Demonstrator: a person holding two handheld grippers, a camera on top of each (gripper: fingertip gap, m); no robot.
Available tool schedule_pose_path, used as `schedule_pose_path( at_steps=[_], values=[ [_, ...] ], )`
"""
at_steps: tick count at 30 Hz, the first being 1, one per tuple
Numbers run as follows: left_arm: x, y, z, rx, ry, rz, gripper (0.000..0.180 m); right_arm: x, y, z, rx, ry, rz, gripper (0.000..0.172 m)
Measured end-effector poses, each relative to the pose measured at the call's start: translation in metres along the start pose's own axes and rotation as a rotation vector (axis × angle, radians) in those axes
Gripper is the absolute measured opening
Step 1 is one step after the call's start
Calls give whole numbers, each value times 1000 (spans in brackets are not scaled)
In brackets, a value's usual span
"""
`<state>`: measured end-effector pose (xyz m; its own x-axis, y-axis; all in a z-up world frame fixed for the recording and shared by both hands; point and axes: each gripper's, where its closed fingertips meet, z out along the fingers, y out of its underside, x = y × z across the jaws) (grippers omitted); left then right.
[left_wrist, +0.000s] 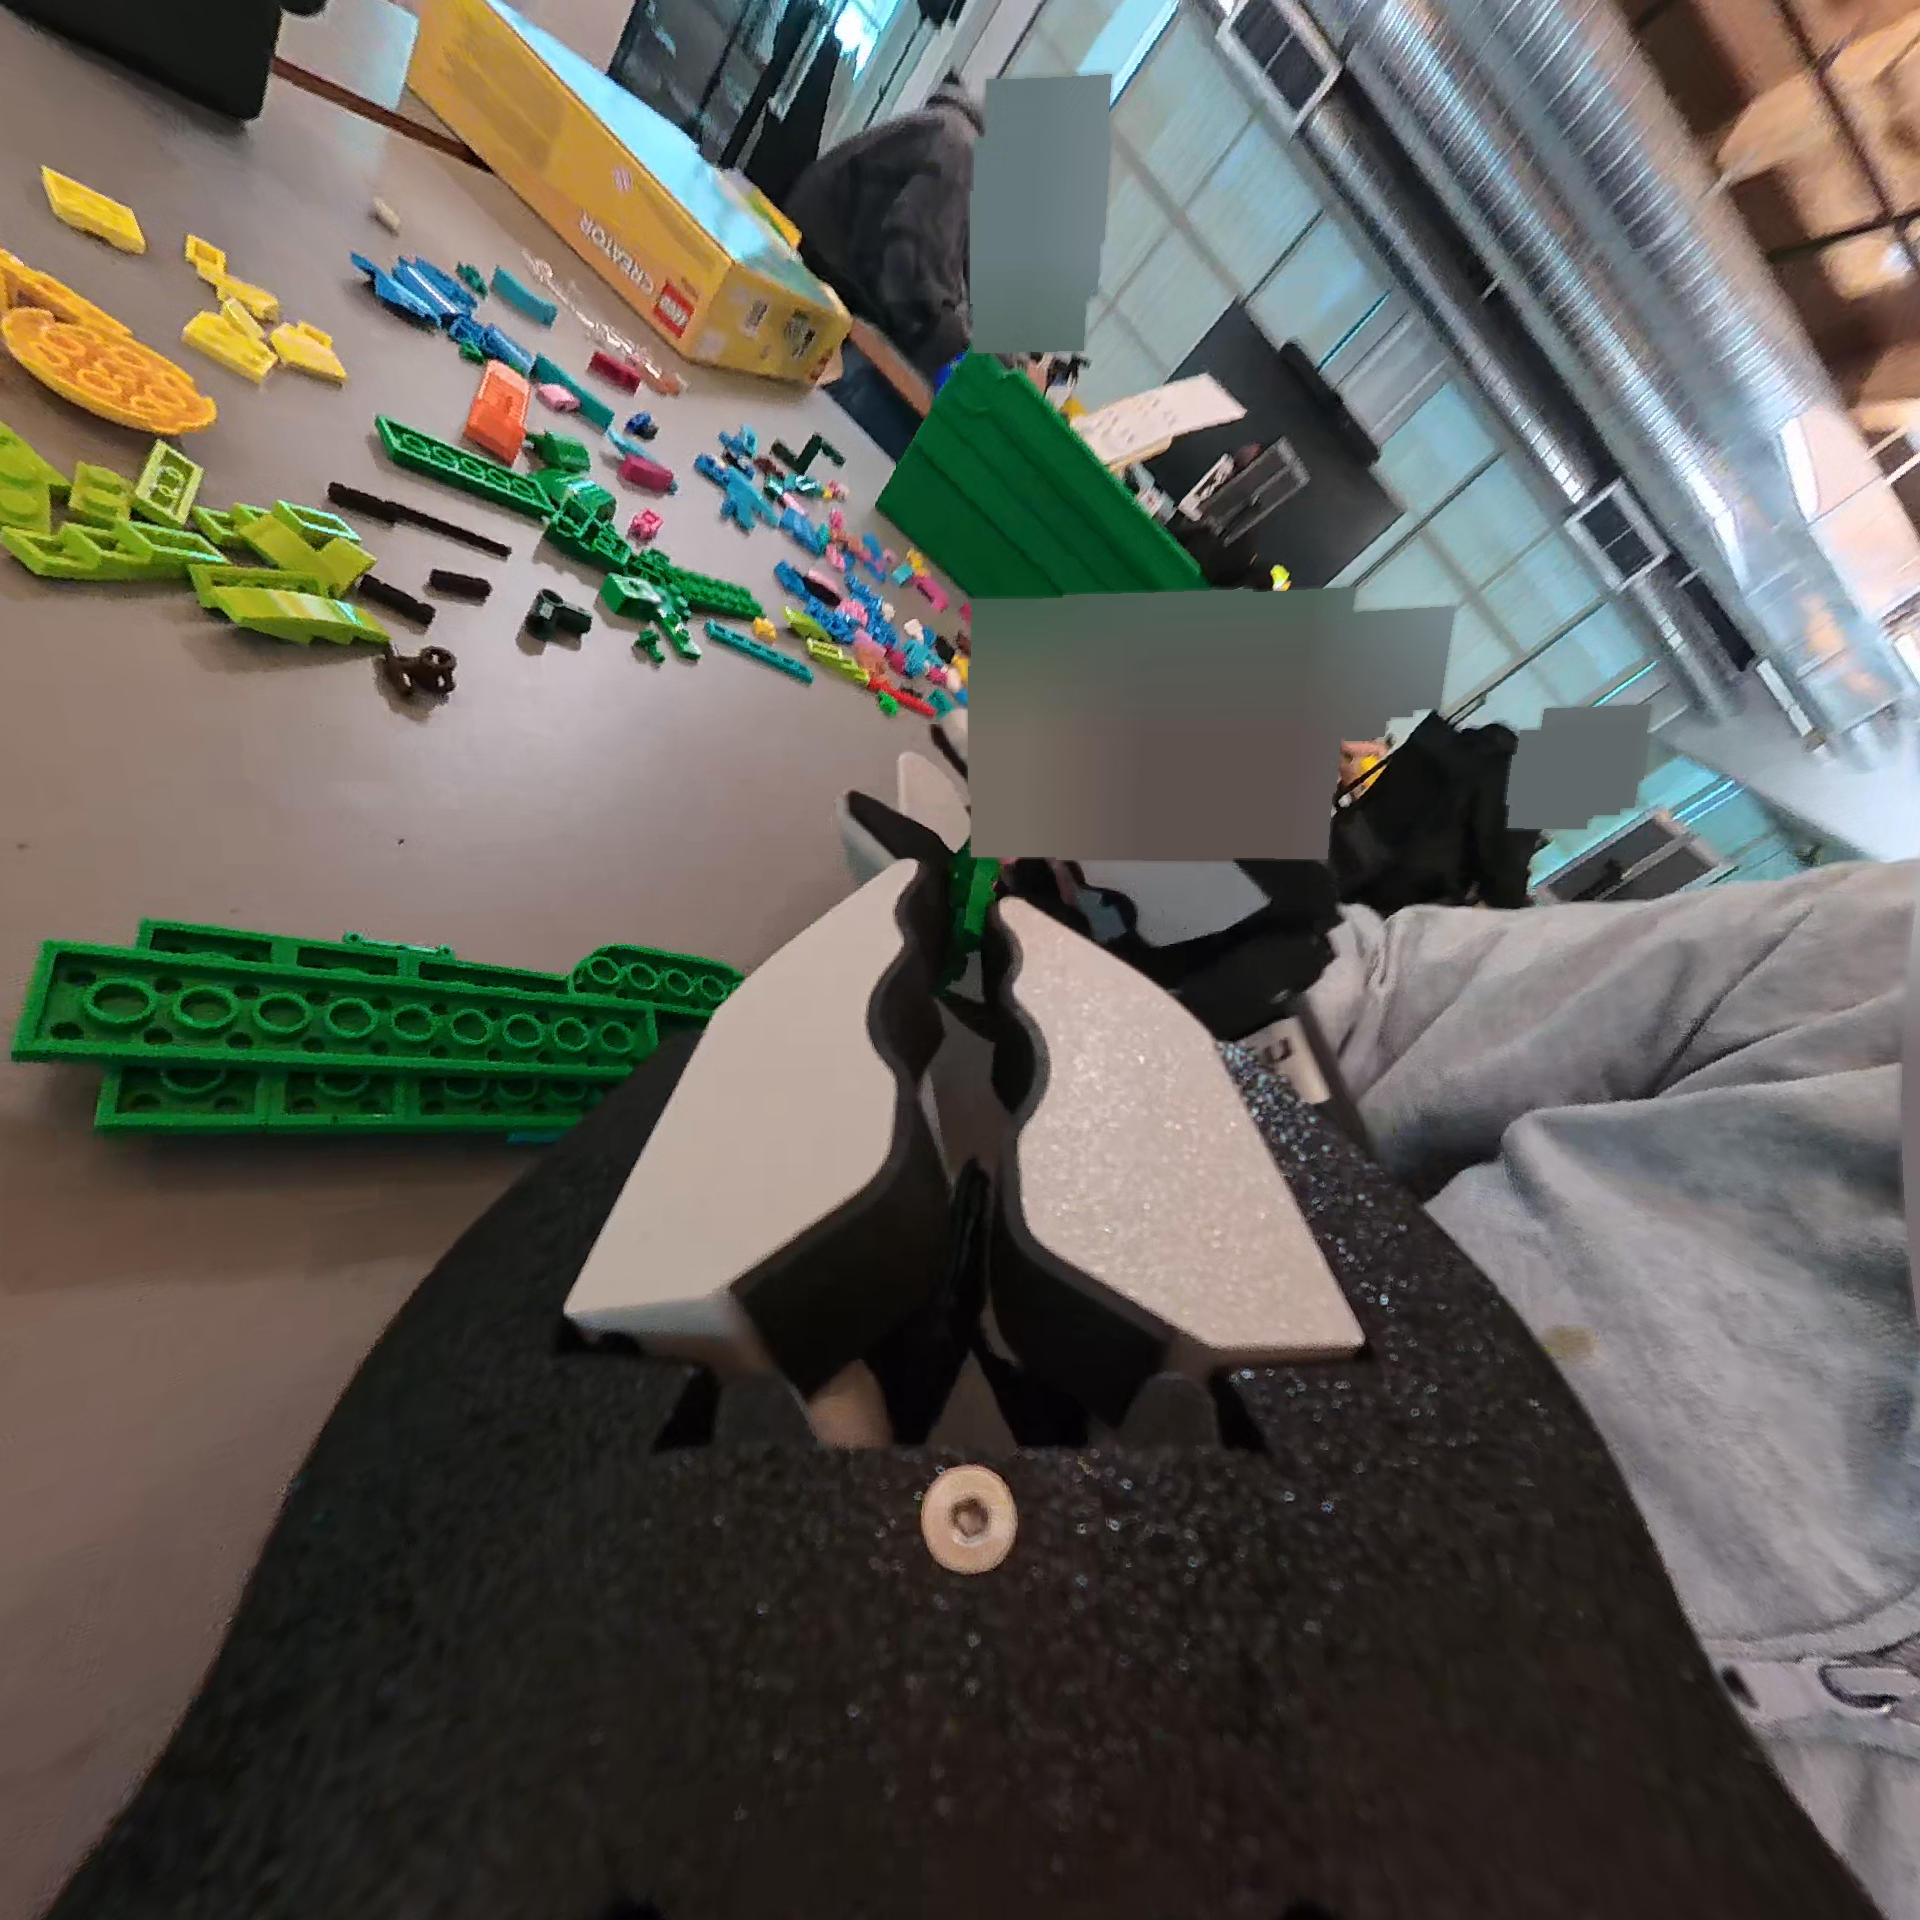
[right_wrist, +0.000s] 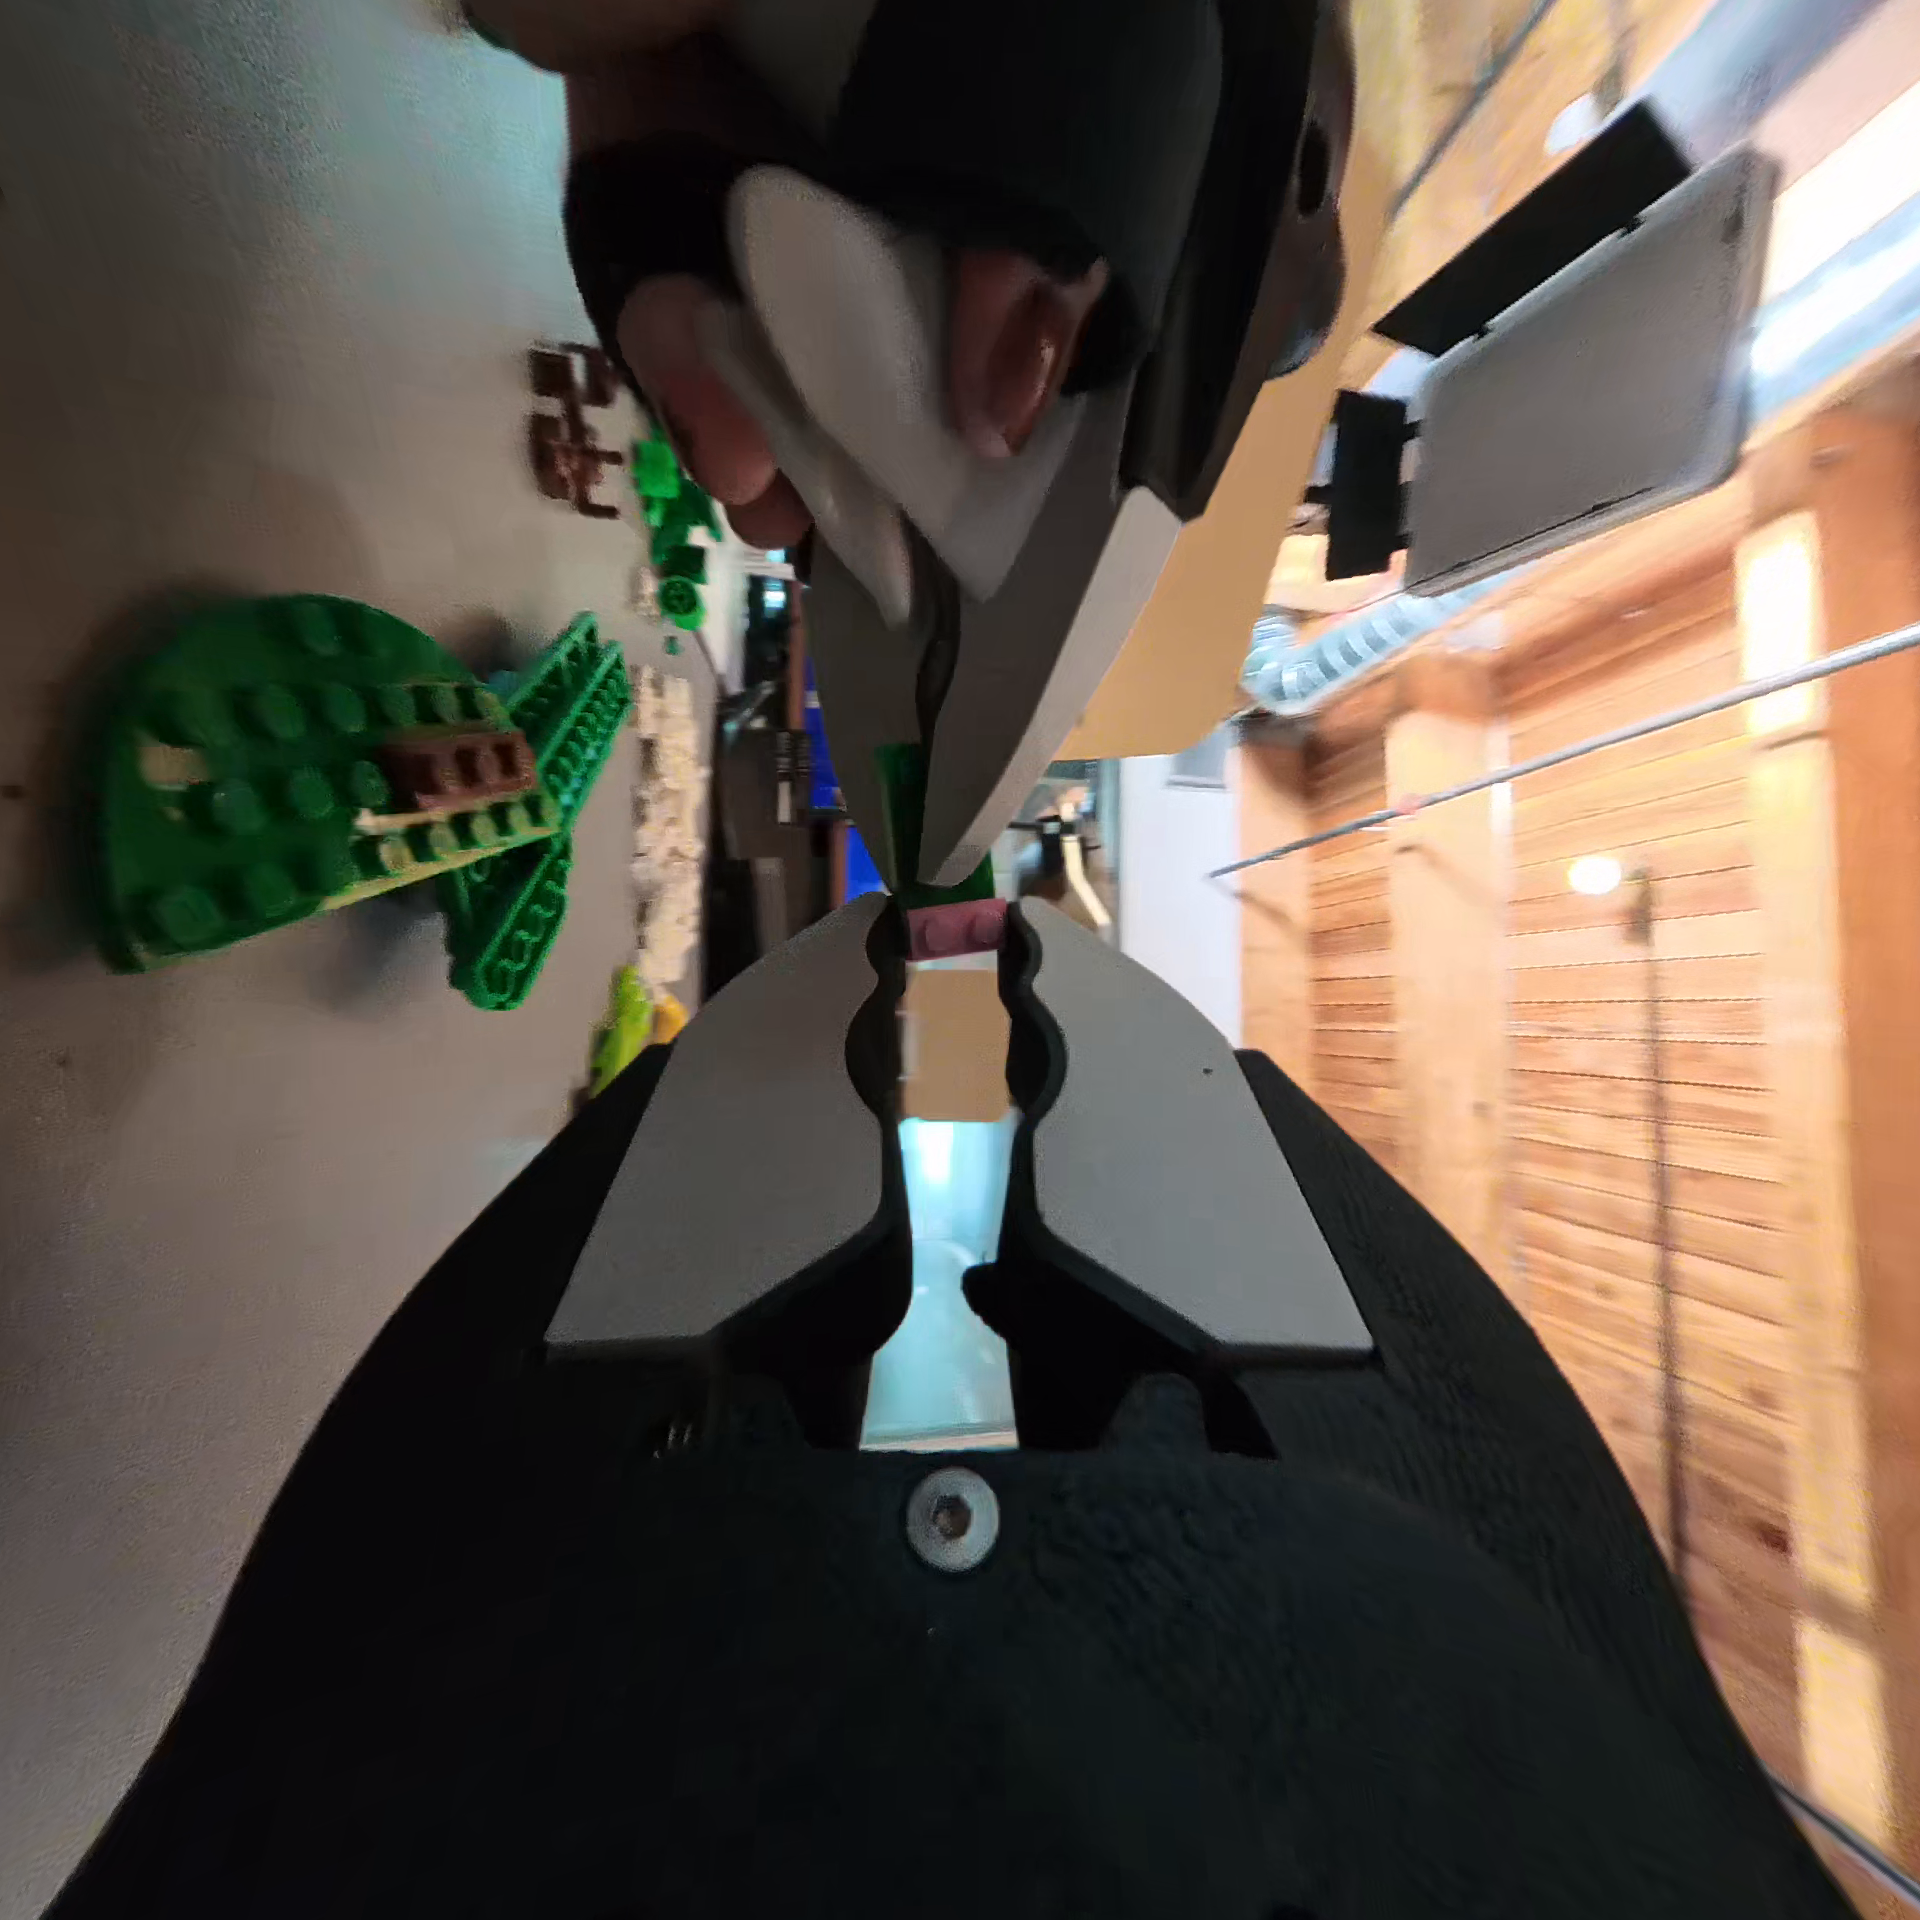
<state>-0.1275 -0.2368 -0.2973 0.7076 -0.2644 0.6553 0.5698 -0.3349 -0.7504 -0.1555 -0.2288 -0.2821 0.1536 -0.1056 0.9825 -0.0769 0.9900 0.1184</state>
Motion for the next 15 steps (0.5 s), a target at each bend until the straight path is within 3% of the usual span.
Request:
schedule_pose_path(
  at_steps=[14,15],
  values=[
    [11,-8,-2,90,196,-286,6,18,-4,-2,78,265,-165,16],
    [12,-9,-2,97,222,-314,5,22,-4,-3,78,291,-168,5]
  ],
)
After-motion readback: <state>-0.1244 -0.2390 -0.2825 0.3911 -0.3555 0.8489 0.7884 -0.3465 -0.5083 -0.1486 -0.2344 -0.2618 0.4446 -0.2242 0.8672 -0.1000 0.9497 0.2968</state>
